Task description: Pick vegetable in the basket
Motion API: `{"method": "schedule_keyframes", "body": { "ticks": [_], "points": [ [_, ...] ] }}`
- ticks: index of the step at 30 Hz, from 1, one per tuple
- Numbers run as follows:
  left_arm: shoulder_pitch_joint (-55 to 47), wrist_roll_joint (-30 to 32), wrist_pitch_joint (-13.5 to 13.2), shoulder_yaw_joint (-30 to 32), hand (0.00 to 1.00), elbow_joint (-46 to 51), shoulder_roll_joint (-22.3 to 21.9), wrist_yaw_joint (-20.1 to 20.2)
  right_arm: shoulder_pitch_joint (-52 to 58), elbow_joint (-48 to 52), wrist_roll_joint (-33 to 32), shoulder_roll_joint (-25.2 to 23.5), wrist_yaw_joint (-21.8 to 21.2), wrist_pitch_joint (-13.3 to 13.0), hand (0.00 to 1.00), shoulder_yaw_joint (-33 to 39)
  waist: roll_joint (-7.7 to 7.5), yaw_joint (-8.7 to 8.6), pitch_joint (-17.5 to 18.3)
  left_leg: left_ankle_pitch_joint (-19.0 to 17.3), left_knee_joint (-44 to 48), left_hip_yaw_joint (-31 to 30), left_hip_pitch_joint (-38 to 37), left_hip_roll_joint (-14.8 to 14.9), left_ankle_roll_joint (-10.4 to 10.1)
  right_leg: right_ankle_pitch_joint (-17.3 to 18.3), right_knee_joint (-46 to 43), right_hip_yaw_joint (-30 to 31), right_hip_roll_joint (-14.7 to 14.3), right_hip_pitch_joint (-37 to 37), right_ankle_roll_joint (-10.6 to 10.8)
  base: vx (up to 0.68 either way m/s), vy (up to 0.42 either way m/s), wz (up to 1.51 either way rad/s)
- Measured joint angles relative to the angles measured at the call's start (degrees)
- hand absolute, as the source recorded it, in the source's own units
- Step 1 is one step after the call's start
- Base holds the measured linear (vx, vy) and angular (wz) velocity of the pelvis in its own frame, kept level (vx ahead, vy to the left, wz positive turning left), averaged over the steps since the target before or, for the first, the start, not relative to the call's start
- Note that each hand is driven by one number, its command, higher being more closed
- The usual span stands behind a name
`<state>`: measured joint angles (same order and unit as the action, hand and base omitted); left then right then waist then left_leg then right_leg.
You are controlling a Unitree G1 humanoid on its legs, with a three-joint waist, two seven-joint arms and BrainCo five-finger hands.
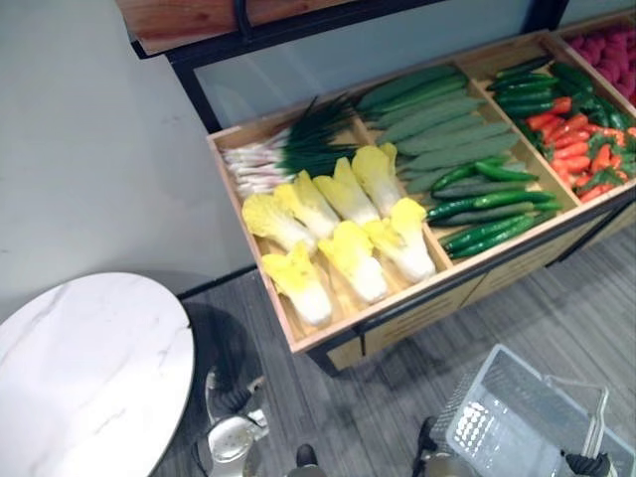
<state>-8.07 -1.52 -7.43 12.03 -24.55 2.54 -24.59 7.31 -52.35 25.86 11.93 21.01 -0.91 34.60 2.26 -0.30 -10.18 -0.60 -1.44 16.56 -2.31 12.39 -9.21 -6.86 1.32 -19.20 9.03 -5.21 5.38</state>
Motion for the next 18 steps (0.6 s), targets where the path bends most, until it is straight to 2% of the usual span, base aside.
{"method": "schedule_keyframes", "body": {
  "ticks": [2, 4, 9, 14, 18],
  "points": [
    [-2.09, 4.86, -0.1, -0.65, 0.0, 8.6, -0.19, -1.0, 0.97, -0.22, -1.24, -0.99, 0.12, -0.08, 1.0, 1.55, -0.81, 0.01, 0.41, -1.19, 1.01, 0.19, 0.1, -0.91, 0.79, -0.39, 1.0, 0.39, 0.89, 0.57, 0.43, -0.08, 0.071, -0.04],
    [-3.91, 8.0, -0.2, -1.52, 0.0, 14.95, -0.43, -2.27, 1.62, -0.21, -1.63, -1.59, 0.74, -0.3, 1.0, 1.59, -0.92, 0.17, 0.6, -2.11, 1.77, 0.38, 0.13, -1.3, 0.87, -0.62, 1.23, 0.78, 1.44, 0.9, 0.77, -0.04, 0.035, -0.07],
    [-5.04, 11.7, -1.0, -3.87, 0.0, 25.59, -2.57, -2.58, 2.11, -0.36, -1.67, -1.86, 1.16, -0.38, 1.0, 1.54, -1.0, 0.43, 1.65, -2.15, 1.76, 1.24, -0.06, -1.39, 0.56, -1.25, 1.24, 1.18, 1.47, 0.69, 1.11, 0.0, 0.002, -0.04],
    [-2.86, 11.64, -1.15, -8.6, 0.0, 27.9, -2.91, -1.32, 1.56, -0.41, -1.43, -1.78, 0.87, -0.57, 1.0, 0.79, -0.8, 0.06, 2.54, -2.2, 1.82, 2.81, -1.08, -0.97, 0.52, -1.3, 1.27, 2.95, 0.75, 0.58, 1.04, 0.02, -0.008, -0.17],
    [1.54, 11.6, -1.05, -9.69, 0.0, 27.89, -2.35, -1.22, 0.59, -0.39, -1.04, -1.52, 0.59, -0.57, 1.0, -1.49, -1.0, -1.3, 2.66, -2.99, 2.17, 3.68, -1.95, -1.11, 0.46, -1.35, 1.3, 4.12, 0.76, 0.63, 0.97, 0.01, 0.011, -0.16]
  ]
}}
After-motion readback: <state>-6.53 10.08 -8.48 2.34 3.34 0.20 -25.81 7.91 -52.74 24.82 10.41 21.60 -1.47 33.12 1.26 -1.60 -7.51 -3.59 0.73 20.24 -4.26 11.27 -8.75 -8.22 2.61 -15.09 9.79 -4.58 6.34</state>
